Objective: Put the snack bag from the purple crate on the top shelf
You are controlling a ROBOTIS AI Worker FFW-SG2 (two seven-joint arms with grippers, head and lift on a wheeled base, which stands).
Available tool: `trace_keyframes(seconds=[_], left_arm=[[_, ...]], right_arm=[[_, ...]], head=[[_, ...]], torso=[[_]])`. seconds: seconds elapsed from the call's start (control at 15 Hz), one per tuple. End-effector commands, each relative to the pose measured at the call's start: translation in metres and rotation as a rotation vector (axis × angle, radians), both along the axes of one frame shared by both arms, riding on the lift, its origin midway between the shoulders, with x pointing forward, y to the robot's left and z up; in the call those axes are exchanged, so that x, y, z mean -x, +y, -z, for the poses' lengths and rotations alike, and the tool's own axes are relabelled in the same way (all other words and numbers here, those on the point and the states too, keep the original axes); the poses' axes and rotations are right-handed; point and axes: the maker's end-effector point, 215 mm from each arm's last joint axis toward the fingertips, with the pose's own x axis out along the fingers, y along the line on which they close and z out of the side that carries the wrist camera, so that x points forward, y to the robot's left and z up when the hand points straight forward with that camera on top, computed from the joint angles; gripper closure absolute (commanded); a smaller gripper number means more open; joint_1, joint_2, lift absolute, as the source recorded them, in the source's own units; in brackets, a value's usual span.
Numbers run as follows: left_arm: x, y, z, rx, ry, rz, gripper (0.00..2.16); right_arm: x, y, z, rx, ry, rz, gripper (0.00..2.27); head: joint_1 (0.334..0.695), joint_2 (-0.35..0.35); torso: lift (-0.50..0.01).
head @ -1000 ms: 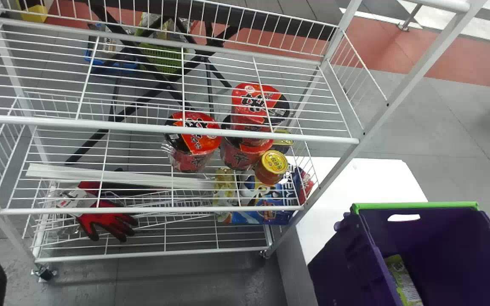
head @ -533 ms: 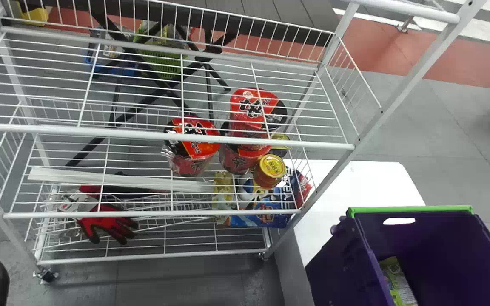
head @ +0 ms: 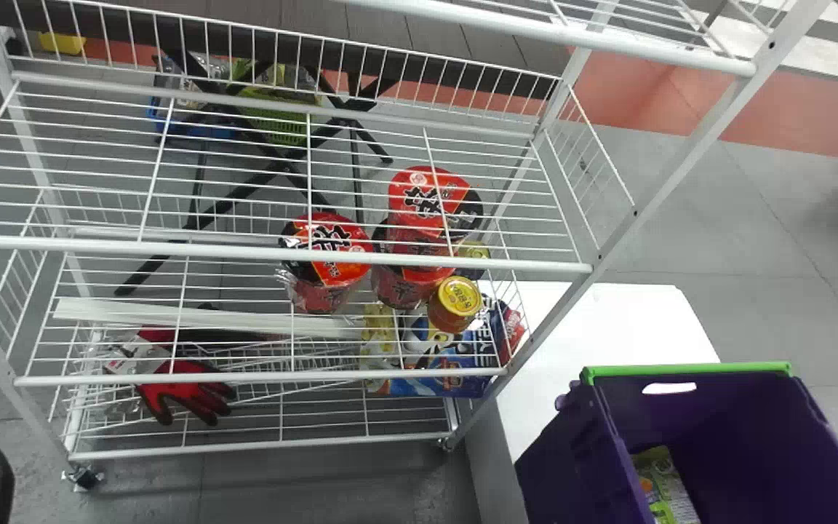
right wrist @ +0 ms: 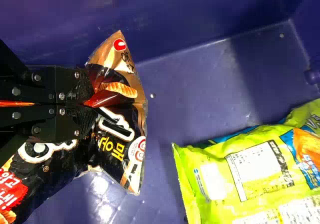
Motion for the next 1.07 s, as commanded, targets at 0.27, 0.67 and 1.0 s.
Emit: trace_keyframes(seconds=[0.27, 0.67, 1.0], left_arm=[[-0.002, 0.005, 0.002, -0.01, 0.006, -0.006, 0.09], [-0.004, 0.016, 0.001, -0.014, 0.004, -0.017, 0.09], [-0.004, 0.015, 0.0, -0.014, 0.003, -0.016, 0.09]], right_arm=[[-0.001, 0.0, 0.0, 0.003, -0.003, -0.004, 2.13], [-0.004, 0.0, 0.0, 0.003, -0.014, -0.011, 2.13], [-0.004, 0.0, 0.0, 0.0, -0.015, -0.011, 2.13]], head=[[0.695, -0.35], [0.695, -0.35], [0.695, -0.35]], torso=[[-0.371], [-0.347], [-0.327]])
